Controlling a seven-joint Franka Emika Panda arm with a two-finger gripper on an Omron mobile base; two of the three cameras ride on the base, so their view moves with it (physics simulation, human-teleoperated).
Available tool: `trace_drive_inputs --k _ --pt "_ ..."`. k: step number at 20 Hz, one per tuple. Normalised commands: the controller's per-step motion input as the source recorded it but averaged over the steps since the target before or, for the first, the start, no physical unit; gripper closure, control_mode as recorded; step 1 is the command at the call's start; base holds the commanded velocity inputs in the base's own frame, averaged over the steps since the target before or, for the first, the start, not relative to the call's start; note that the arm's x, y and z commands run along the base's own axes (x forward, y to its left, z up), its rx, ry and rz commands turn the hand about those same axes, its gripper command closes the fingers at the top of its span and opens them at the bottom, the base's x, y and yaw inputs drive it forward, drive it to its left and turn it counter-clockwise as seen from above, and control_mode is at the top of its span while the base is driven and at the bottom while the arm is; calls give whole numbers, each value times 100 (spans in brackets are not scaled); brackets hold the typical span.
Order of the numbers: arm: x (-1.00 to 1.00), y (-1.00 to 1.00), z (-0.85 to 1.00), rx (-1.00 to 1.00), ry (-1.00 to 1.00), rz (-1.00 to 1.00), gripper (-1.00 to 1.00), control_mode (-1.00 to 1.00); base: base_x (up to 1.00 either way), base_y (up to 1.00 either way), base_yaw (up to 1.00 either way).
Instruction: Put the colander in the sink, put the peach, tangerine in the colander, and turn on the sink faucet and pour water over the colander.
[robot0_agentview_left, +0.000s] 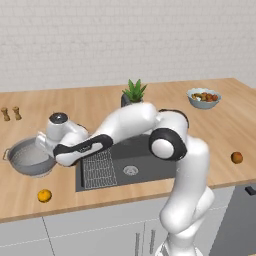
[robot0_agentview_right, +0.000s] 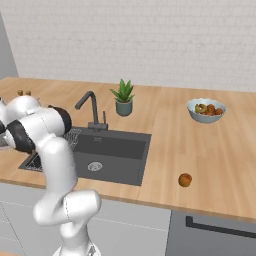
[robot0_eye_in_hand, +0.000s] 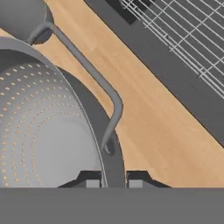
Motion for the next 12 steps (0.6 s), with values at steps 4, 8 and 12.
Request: trace_drive_inputs --k 4,8,12 --pt "-75 -99 72 0 -16 -11 100 -100 0 0 0" --pt "-65 -100 76 0 -12 -9 100 -100 0 0 0" --pt "-41 -100 70 0 -1 -7 100 -100 0 0 0"
